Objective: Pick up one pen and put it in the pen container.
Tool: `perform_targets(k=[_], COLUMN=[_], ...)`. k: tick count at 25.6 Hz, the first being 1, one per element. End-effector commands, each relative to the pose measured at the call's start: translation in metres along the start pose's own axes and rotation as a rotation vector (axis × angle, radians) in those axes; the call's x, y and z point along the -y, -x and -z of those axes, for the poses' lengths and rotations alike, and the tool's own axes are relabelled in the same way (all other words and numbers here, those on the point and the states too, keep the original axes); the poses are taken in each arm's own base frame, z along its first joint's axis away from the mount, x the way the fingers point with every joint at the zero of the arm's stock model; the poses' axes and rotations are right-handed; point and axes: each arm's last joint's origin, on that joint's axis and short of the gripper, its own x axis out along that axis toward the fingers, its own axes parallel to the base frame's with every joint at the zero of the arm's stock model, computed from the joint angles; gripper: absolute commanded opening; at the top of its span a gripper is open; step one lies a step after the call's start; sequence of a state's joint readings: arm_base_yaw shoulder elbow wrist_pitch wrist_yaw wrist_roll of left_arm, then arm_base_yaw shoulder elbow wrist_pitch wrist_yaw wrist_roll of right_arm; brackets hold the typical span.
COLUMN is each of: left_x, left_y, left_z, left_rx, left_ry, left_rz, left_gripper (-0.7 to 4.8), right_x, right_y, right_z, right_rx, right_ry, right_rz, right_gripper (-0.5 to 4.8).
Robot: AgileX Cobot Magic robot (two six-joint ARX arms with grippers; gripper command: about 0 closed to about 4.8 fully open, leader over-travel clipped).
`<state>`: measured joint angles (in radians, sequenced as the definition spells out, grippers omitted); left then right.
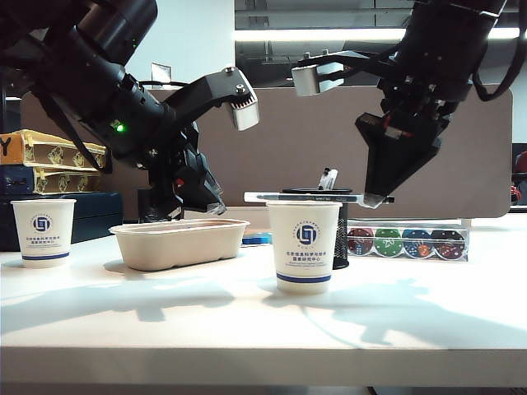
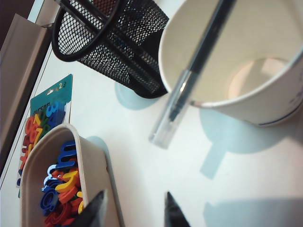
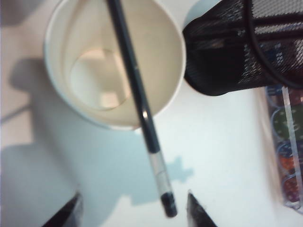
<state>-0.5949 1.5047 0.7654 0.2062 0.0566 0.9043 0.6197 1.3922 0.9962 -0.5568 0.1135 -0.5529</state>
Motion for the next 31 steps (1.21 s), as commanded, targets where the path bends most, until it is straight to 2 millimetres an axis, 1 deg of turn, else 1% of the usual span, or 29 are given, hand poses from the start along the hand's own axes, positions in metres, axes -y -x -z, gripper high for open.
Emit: perform_targets(k=[1,2,6,18,22,23,24,26,28,29,31], left_x=[-0.005,-0.005,-0.005,-0.005,-0.006,-0.006,-0.006,-0.006,-0.006,-0.006,-0.006], left_y=[0.001,0.001,0.001,0.001,0.001,0.001,0.001,0.001,0.001,0.001,0.001], left_z=[-0.003,-0.003,-0.003,-0.003,-0.004,-0.004,-0.004,-0.004,-0.004,-0.004,-0.004], left_rx=[0.02,0.021,0.02,0.02,0.026,0.026,0.026,0.026,0.026,0.026,0.026], left_ry=[0.002,0.002,0.002,0.002,0.001,0.001,0.001,0.001,0.001,0.001,0.001], left_rz=[-0.03,-0.031,-0.031,-0.042,-0.049,-0.05,-0.05,-0.05,-0.05,-0.05,-0.05], left_gripper=[1.55,1.55,1.54,1.53,1.53,1.53,1.53,1.53,1.53,1.53,1.53], right_x=[0.002,0.002,0.002,0.006,0.004,0.003,0.004,0.004,0.004,0.004,0.004], right_y=[-0.006,-0.01,-0.016,-0.018,-0.032,-0.034,-0.035,-0.034,-0.035,-0.035,-0.035], right_z=[-0.004,-0.004,-0.004,-0.01,-0.009,-0.009,-0.01,-0.009,-0.009,-0.01,-0.01], right_rx=[0.011,0.001,-0.014,0.031,0.002,-0.002,0.001,-0.006,-0.008,-0.007,-0.003], right_ry=[0.021,0.023,0.03,0.039,0.044,0.045,0.044,0.044,0.043,0.044,0.043], right_rz=[0.018,0.012,0.026,0.081,0.061,0.059,0.062,0.076,0.078,0.078,0.081], right_gripper=[2.75,2.74,2.75,2.7,2.7,2.65,2.3,1.98,1.87,1.68,1.66])
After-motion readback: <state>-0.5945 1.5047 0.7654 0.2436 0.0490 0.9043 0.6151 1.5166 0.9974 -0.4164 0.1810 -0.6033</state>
